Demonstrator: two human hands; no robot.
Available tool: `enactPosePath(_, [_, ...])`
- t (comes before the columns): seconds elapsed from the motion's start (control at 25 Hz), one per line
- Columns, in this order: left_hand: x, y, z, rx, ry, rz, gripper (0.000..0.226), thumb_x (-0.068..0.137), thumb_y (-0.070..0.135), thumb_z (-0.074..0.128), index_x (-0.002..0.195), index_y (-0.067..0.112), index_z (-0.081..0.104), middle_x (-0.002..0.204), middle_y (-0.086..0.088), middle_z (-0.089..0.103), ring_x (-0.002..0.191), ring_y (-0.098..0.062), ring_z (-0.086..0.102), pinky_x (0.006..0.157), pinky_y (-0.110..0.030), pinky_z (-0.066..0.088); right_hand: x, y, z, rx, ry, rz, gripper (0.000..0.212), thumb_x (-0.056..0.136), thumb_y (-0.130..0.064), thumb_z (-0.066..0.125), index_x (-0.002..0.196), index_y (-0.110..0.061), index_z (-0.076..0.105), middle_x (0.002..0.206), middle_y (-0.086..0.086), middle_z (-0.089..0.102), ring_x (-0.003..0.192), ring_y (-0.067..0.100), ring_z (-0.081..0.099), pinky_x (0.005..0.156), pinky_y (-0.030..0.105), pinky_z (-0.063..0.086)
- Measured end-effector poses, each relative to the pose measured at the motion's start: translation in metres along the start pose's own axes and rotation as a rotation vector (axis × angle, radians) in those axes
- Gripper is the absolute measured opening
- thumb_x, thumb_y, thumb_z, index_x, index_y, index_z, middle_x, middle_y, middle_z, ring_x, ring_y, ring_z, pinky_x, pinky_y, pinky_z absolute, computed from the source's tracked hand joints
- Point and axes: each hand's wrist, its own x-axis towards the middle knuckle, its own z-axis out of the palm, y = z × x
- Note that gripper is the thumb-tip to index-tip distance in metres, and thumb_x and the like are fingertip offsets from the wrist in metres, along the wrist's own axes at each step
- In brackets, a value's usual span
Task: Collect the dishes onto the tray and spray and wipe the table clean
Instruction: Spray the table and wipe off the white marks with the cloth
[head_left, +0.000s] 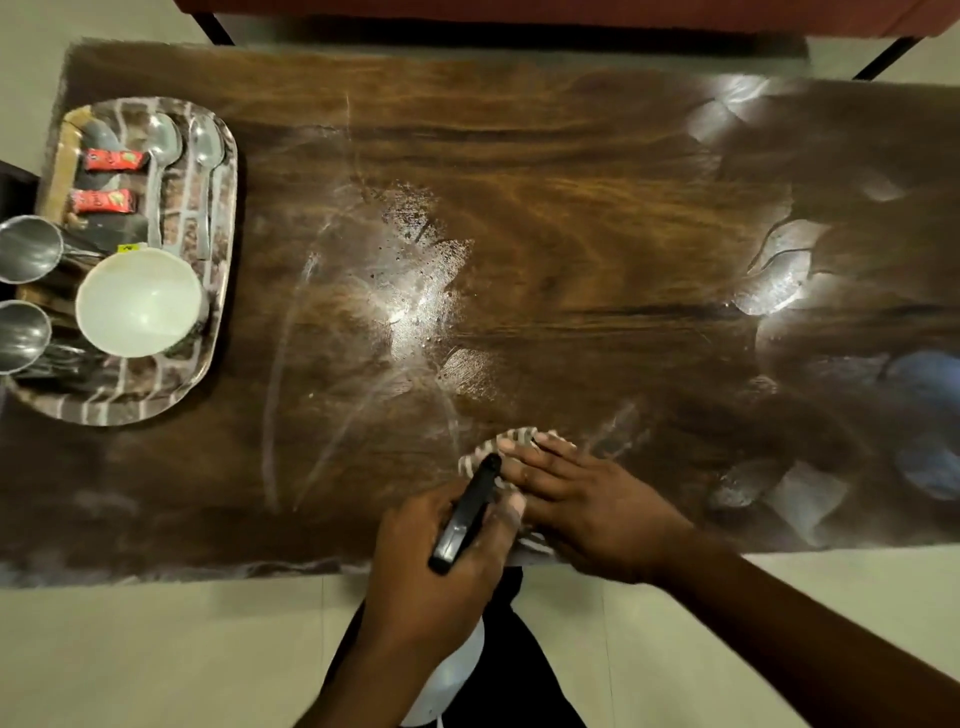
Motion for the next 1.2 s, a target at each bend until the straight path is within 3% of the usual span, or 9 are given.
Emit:
enactPosePath(0.08, [-0.007, -0.007, 0.002, 0.044, 0.000, -0.029, 0.054, 0.087, 0.059, 0.074, 0.061, 0.012, 0.065, 0.052, -0.014, 0.056, 0.055, -0.039, 0.063, 0.066, -0.062, 0.058, -0.026, 0.022, 0.000, -0.057, 0.001, 0.048, 0.066, 0.102, -0.036, 0.051, 0.164, -0.028, 0.032, 0.176, 0.002, 0.017, 0.164, 0.022, 0.015, 0.132, 0.047, 0.018])
enactPosePath(0.2, [-0.016, -0.016, 0.007, 0.064, -0.040, -0.020, 0.058, 0.085, 0.058, 0.073, 0.063, 0.007, 0.057, 0.058, -0.023, 0.052, 0.057, -0.045, 0.059, 0.064, -0.060, 0.055, -0.055, 0.050, 0.002, 0.098, 0.289, 0.702, 0.064, 0.100, -0.033, 0.043, 0.164, -0.026, 0.038, 0.175, 0.005, 0.026, 0.162, 0.025, 0.021, 0.129, 0.054, 0.024])
enactPosePath(0.32, [-0.025, -0.023, 0.021, 0.049, -0.162, 0.002, 0.045, 0.087, 0.056, 0.076, 0.072, 0.016, 0.063, 0.058, -0.006, 0.054, 0.060, -0.035, 0.063, 0.066, -0.059, 0.056, -0.042, 0.031, 0.007, 0.313, 0.548, 1.243, 0.064, 0.097, -0.028, 0.042, 0.161, -0.022, 0.043, 0.174, 0.006, 0.027, 0.162, 0.027, 0.021, 0.132, 0.052, 0.017])
enactPosePath(0.4, [-0.029, -0.027, 0.031, 0.057, -0.183, 0.005, 0.040, 0.084, 0.058, 0.076, 0.076, 0.020, 0.066, 0.062, 0.002, 0.060, 0.062, -0.028, 0.065, 0.068, -0.057, 0.057, -0.026, -0.005, 0.012, 0.315, 0.498, 1.156, 0.064, 0.097, -0.024, 0.047, 0.161, -0.025, 0.041, 0.175, 0.005, 0.025, 0.163, 0.025, 0.018, 0.133, 0.047, 0.013])
enactPosePath(0.6, [-0.036, -0.034, 0.041, 0.133, -0.114, 0.064, 0.035, 0.093, 0.048, 0.076, 0.065, 0.031, 0.063, 0.055, 0.007, 0.059, 0.053, -0.018, 0.058, 0.058, -0.043, 0.050, -0.069, -0.046, 0.022, 0.058, 0.082, 0.288, 0.062, 0.104, -0.030, 0.047, 0.165, -0.029, 0.035, 0.177, 0.000, 0.017, 0.164, 0.019, 0.012, 0.133, 0.043, 0.013])
enactPosePath(0.68, [-0.044, -0.038, 0.038, 0.155, -0.093, 0.031, 0.048, 0.095, 0.044, 0.077, 0.058, 0.021, 0.055, 0.049, 0.004, 0.051, 0.049, -0.019, 0.053, 0.056, -0.038, 0.045, -0.102, -0.027, 0.027, 0.013, 0.088, 0.353, 0.063, 0.103, -0.028, 0.053, 0.164, -0.027, 0.037, 0.176, 0.001, 0.021, 0.164, 0.020, 0.016, 0.132, 0.050, 0.020])
enactPosePath(0.92, [-0.063, -0.043, 0.028, 0.138, -0.089, 0.014, 0.029, 0.089, 0.042, 0.083, 0.079, 0.019, 0.070, 0.053, -0.006, 0.061, 0.058, -0.036, 0.069, 0.069, -0.056, 0.062, -0.101, -0.064, 0.051, 0.276, 0.689, 1.379, 0.057, 0.099, -0.020, 0.047, 0.156, -0.016, 0.050, 0.170, 0.010, 0.035, 0.158, 0.031, 0.029, 0.127, 0.056, 0.026])
enactPosePath(1.04, [-0.069, -0.044, 0.026, 0.143, -0.090, 0.034, 0.025, 0.088, 0.046, 0.084, 0.079, 0.026, 0.071, 0.054, 0.000, 0.066, 0.055, -0.029, 0.069, 0.072, -0.055, 0.062, -0.045, -0.121, 0.057, 0.248, 0.534, 1.242, 0.069, 0.097, -0.017, 0.062, 0.162, -0.023, 0.040, 0.175, 0.006, 0.025, 0.163, 0.025, 0.018, 0.131, 0.049, 0.019])
enactPosePath(1.2, [-0.074, -0.044, 0.015, 0.185, -0.063, 0.065, 0.041, 0.092, 0.049, 0.078, 0.064, 0.021, 0.066, 0.051, -0.002, 0.064, 0.051, -0.023, 0.066, 0.070, -0.052, 0.060, -0.034, -0.131, 0.053, 0.133, 0.217, 0.560, 0.074, 0.096, -0.022, 0.059, 0.165, -0.028, 0.033, 0.177, 0.000, 0.019, 0.164, 0.019, 0.013, 0.132, 0.045, 0.019])
